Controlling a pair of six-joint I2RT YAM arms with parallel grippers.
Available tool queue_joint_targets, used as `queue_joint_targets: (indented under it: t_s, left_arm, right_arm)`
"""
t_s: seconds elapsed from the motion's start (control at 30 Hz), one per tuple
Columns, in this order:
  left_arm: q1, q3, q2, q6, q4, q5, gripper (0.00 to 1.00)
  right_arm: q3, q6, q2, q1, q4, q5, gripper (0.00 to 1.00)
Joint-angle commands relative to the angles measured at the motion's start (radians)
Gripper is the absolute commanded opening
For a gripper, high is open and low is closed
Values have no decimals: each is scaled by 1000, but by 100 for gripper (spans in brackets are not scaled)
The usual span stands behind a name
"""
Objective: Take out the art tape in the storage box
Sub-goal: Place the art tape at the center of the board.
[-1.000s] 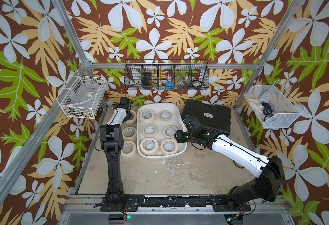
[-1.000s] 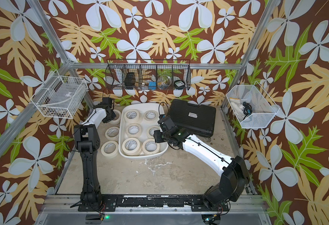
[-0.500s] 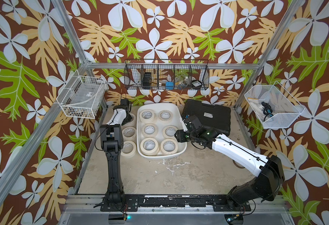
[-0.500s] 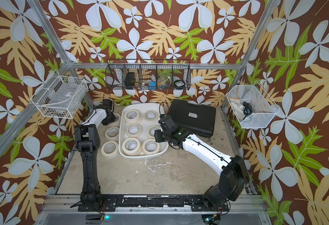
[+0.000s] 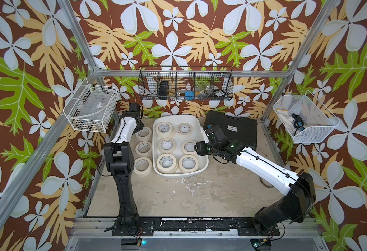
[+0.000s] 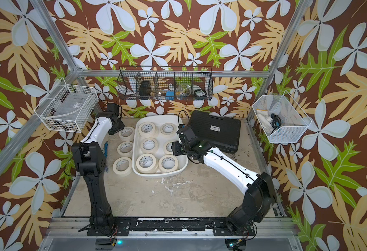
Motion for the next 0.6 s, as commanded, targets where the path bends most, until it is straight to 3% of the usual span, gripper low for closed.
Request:
queue_joint_targets:
  t_s: [0.0, 0.57]
  left_arm:
    - [2, -33, -69, 54, -24, 34, 42]
    - [-77, -509, -629, 151, 60, 266, 49]
  right_arm:
    - [34, -2, 18, -3, -4, 5, 58]
    - [294, -34, 272, -15, -56, 1, 57]
